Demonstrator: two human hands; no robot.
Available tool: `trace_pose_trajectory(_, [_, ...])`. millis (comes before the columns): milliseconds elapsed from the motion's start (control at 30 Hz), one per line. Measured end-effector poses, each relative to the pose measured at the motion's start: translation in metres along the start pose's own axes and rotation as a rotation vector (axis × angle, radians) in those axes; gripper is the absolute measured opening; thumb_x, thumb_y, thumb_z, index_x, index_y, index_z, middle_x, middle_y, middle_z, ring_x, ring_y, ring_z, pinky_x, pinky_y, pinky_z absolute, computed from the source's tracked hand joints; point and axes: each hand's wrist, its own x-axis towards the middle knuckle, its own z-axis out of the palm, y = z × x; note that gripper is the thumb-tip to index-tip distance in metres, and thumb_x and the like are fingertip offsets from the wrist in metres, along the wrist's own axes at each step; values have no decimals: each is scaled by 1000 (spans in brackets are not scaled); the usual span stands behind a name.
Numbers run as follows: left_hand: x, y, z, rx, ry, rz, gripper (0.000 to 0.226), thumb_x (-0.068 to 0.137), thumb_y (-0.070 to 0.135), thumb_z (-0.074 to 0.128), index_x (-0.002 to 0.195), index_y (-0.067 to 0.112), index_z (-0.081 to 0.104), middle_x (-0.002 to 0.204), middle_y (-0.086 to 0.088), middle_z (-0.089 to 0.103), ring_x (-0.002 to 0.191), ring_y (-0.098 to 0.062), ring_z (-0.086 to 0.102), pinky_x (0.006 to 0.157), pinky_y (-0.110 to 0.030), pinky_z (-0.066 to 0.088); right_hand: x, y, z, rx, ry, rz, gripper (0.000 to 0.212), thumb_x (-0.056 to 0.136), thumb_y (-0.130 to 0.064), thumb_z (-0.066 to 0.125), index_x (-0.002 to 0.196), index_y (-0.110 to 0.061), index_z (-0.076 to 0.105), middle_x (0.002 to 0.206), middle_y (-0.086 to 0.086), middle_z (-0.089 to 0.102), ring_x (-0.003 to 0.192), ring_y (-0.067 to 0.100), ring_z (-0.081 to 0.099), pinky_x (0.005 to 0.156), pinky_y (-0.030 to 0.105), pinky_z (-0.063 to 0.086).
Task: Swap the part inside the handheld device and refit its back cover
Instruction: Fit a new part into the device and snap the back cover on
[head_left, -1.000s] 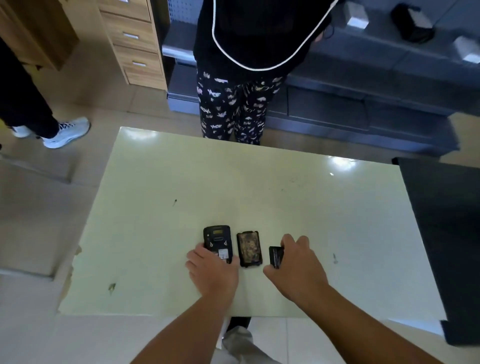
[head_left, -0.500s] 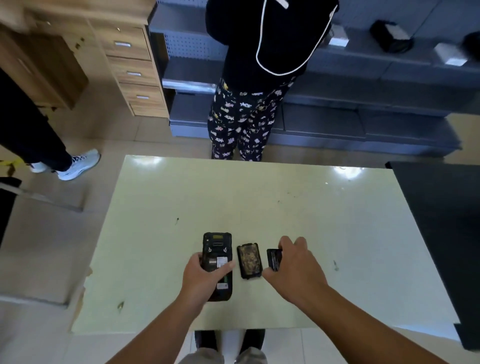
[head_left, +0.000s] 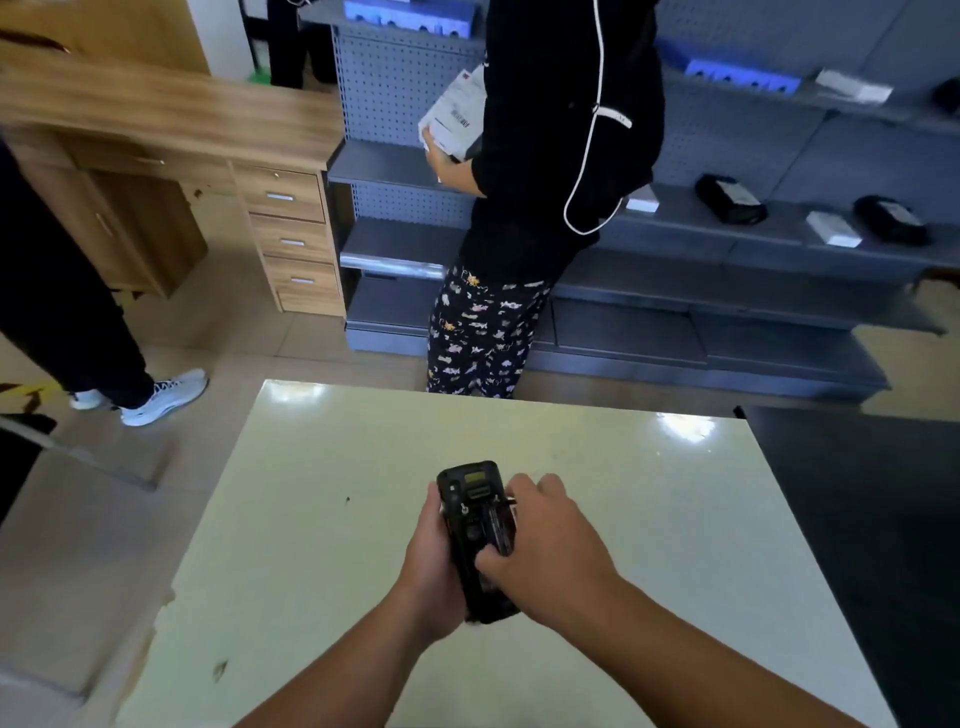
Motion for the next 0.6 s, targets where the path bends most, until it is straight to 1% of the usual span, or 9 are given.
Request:
trace_pose_trajectory(67, [3, 2, 5, -12, 4, 13, 74, 95, 75, 34, 105, 21, 83, 102, -10, 81, 90, -24, 78, 69, -30, 64, -8, -5, 9, -22, -4, -35, 53, 82, -36, 66, 126, -25, 40, 114, 1, 46, 106, 24, 56, 83, 36, 54])
trace_pose_trajectory(100, [6, 2, 5, -29, 10, 15, 73, 95, 75, 35, 104, 21, 83, 99, -10, 80, 88, -25, 78, 69, -30, 63, -12, -5, 14, -47, -1, -54, 55, 82, -36, 65, 129, -25, 38, 115, 2, 46, 106, 24, 55, 80, 34, 52])
trace_pose_trajectory(200, [11, 2, 4, -63, 4, -20, 79, 97, 76, 31, 108, 17, 82, 104, -11, 81, 90, -26, 78, 69, -30, 63, -16, -3, 21, -117, 28, -99, 52, 87, -34, 61, 133, -24, 37, 119, 3, 45, 107, 23, 51, 80, 34, 53])
trace_pose_trajectory(333, [13, 1, 0, -64, -25, -58, 88, 96, 79, 26, 104, 13, 84, 105, -12, 82, 91, -25, 79, 69, -29, 64, -14, 1, 22, -130, 30, -112, 42, 91, -37, 58, 129, -23, 46, 119, 3, 44, 108, 22, 48, 85, 35, 52])
trace_pose_trajectory(433, [16, -2, -4, -87, -22, -70, 89, 96, 79, 26, 105, 13, 84, 104, -12, 82, 89, -26, 79, 67, -30, 64, -15, 2, 26, -141, 37, -141, 36, 96, -41, 54, 126, -21, 53, 123, 2, 42, 109, 20, 49, 86, 35, 53])
trace_pose_trajectory(533, [18, -5, -6, -72, -5, -81, 85, 96, 79, 26, 106, 18, 84, 102, -10, 82, 88, -24, 80, 64, -30, 63, -13, 4, 30, -189, 76, -184, 39, 101, -44, 48, 130, -17, 52, 128, 2, 41, 111, 20, 48, 87, 35, 52])
trace_pose_trajectory(600, [19, -4, -6, -60, 2, -79, 83, 96, 79, 27, 107, 20, 84, 103, -9, 82, 90, -23, 80, 66, -30, 63, -13, 7, 33, -235, 112, -230, 46, 103, -46, 43, 138, -15, 47, 132, 3, 40, 115, 21, 47, 90, 35, 50])
